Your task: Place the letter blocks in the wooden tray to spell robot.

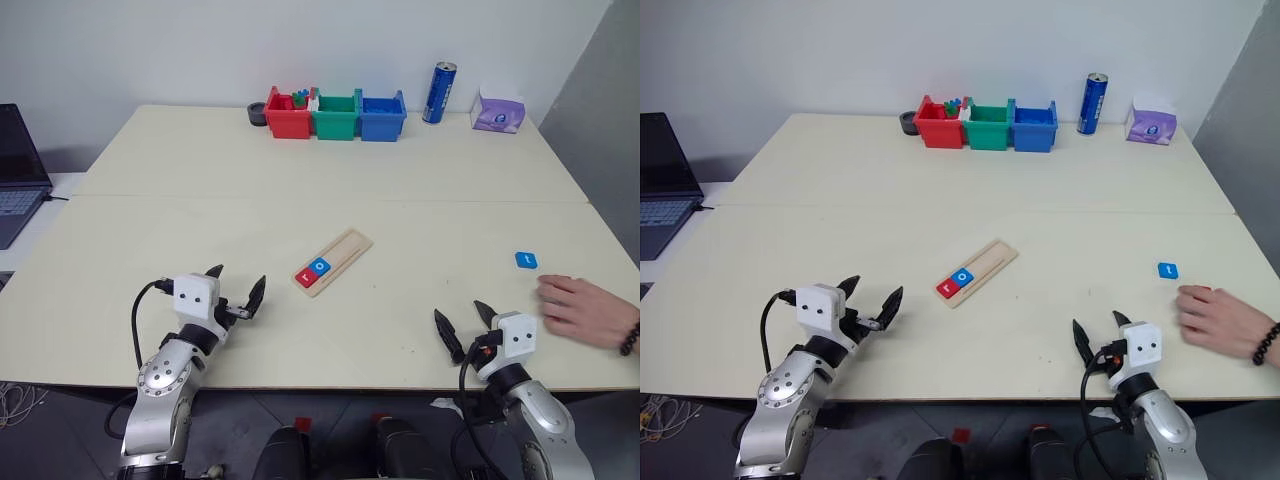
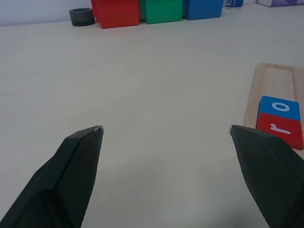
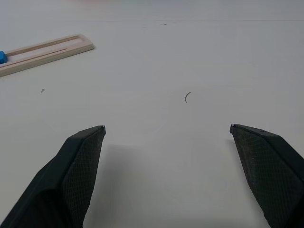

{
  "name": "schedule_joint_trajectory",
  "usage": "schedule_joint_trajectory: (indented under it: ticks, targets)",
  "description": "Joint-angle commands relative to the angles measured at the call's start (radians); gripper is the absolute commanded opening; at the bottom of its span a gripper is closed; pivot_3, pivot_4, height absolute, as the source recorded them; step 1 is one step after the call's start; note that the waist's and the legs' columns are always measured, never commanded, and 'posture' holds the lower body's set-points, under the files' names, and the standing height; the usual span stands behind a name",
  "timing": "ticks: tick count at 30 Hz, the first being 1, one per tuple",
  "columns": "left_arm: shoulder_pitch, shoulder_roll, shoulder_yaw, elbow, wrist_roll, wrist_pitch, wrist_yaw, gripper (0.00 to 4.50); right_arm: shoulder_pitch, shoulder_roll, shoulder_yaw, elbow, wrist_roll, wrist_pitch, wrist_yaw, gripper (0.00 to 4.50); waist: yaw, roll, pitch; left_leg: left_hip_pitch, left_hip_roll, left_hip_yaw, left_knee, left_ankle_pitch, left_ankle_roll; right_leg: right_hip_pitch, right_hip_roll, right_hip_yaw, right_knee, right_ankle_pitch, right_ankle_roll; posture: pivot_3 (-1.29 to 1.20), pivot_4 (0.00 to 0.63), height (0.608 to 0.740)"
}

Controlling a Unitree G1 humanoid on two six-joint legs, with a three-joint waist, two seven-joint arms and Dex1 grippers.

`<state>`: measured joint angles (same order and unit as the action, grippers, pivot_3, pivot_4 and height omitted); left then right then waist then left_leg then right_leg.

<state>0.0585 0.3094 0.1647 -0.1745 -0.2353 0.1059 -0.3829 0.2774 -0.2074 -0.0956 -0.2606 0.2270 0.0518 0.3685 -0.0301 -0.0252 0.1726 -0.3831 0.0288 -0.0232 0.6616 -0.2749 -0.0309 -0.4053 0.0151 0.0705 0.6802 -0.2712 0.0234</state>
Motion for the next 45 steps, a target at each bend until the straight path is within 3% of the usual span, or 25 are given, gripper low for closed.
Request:
schedule_joint_trajectory:
  ticks: [1,8,14,21,26,38,45]
  targets:
    - [-0.004,0.003,-0.002,-0.053,-0.016,0.019,-0.002,4.5,0.007,-0.012,-0.002,-0.042,0.01,-0.006,0.009,4.47,0.0,0.0,0.0,0.0,0.0,0.0,0.0,0.0,0.0,0.0,0.0,0.0,0.0,0.0,0.0,0.0,0.15,0.74]
    - [-0.032,0.016,-0.044,-0.065,-0.039,0.089,-0.041,4.5,0.012,-0.053,0.019,-0.074,0.01,0.005,0.05,4.47,0.0,0.0,0.0,0.0,0.0,0.0,0.0,0.0,0.0,0.0,0.0,0.0,0.0,0.0,0.0,0.0,0.15,0.74]
    - [-0.095,0.044,-0.107,-0.069,-0.05,0.187,-0.098,4.5,0.005,-0.148,0.064,-0.202,0.076,0.127,0.146,4.47,0.0,0.0,0.0,0.0,0.0,0.0,0.0,0.0,0.0,0.0,0.0,0.0,0.0,0.0,0.0,0.0,0.15,0.74]
    - [-0.221,0.063,-0.197,-0.053,-0.029,0.329,-0.128,4.5,-0.101,-0.343,0.082,-0.464,0.338,0.447,0.273,4.47,0.0,-0.001,0.001,0.0,-0.001,-0.001,0.001,0.0,0.0,0.0,0.001,-0.001,0.0,0.0,0.0,0.0,0.15,0.74]
    - [-0.299,0.069,-0.256,-0.026,0.006,0.416,-0.125,4.5,-0.169,-0.444,0.058,-0.531,0.444,0.549,0.301,4.47,0.0,-0.003,0.001,-0.001,-0.002,-0.001,0.001,0.0,0.0,0.001,0.001,-0.003,-0.001,0.0,0.001,0.0,0.15,0.74]
    - [-0.386,0.037,-0.291,-0.002,0.041,0.571,-0.065,4.5,-0.206,-0.5,0.018,-0.551,0.513,0.59,0.296,4.47,0.001,-0.005,0.003,-0.002,-0.002,-0.002,0.001,0.0,0.0,0.0,0.001,-0.003,-0.001,0.0,0.001,0.0,0.15,0.74]
    - [-0.412,0.08,-0.324,-0.002,0.045,0.641,-0.115,4.5,-0.206,-0.498,0.023,-0.569,0.523,0.587,0.288,4.47,0.001,-0.005,0.003,-0.002,-0.002,-0.002,0.001,0.0,0.0,0.0,0.001,-0.003,-0.001,0.0,0.001,0.0,0.15,0.74]
